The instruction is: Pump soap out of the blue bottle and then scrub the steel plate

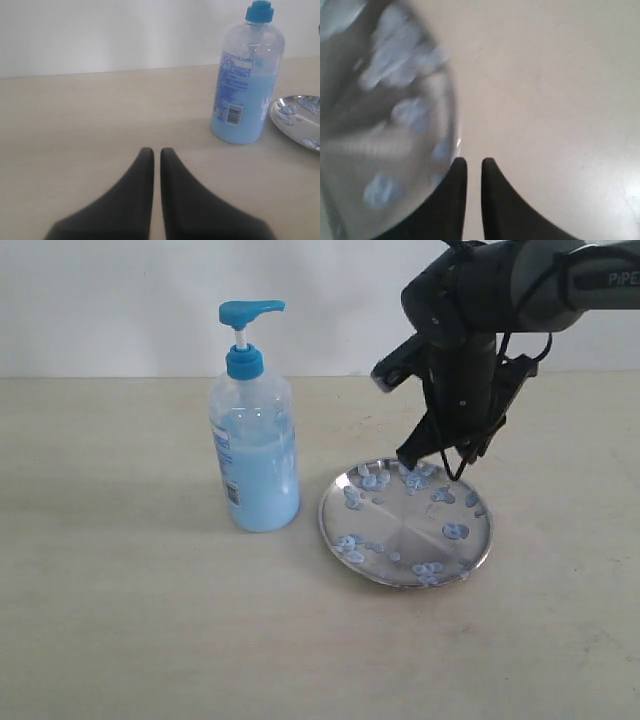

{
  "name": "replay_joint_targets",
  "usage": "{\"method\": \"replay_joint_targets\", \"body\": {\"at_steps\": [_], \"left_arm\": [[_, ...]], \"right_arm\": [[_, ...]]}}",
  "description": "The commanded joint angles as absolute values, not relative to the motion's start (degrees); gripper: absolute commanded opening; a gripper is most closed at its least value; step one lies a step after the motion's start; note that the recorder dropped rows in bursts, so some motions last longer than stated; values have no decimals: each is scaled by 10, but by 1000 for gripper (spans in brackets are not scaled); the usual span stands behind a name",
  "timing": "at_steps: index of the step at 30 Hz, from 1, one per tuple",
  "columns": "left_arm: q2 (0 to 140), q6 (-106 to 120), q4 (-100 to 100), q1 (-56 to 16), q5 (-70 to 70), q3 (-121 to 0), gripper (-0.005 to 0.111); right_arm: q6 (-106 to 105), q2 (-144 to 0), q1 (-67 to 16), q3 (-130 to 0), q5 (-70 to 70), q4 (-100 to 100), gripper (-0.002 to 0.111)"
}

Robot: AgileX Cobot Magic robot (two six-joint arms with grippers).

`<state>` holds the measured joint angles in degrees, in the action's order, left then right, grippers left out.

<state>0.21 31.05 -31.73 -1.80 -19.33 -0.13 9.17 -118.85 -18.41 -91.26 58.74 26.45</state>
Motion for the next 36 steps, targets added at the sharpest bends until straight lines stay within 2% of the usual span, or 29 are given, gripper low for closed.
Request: {"method": "replay_joint_targets", "body": {"at_steps": [1,6,9,11,14,18,23,26,28,32,35,36], "left_arm": [[0,311,-321,-16,-194,0,4],[0,311,-321,-16,-194,0,4],[0,311,-321,-16,-194,0,4],[0,311,-321,-16,-194,0,4],[0,311,-321,-16,-194,0,4],[0,311,-321,-16,-194,0,4],[0,311,-321,-16,-194,0,4],[0,311,-321,-16,-194,0,4],[0,311,-321,-16,-194,0,4],[0,311,-321,-16,-194,0,4],[0,311,-321,-16,-194,0,4],[0,311,-321,-16,-194,0,4]], "right_arm": [[404,-1183,-182,-915,477,280,0],[296,-1145,-194,-915,614,287,0],[364,-1045,-194,-897,677,399,0],[417,-945,-194,-873,673,476,0],[436,-763,-194,-822,558,494,0],[311,-547,-193,-708,401,439,0],[233,-310,-193,-555,398,345,0],[235,-206,-193,-419,360,283,0],[246,-177,-193,-320,267,267,0],[230,-195,-193,-116,-35,324,0],[138,-252,-191,-55,-167,344,0],[131,-272,-191,-50,-169,326,0]]}}
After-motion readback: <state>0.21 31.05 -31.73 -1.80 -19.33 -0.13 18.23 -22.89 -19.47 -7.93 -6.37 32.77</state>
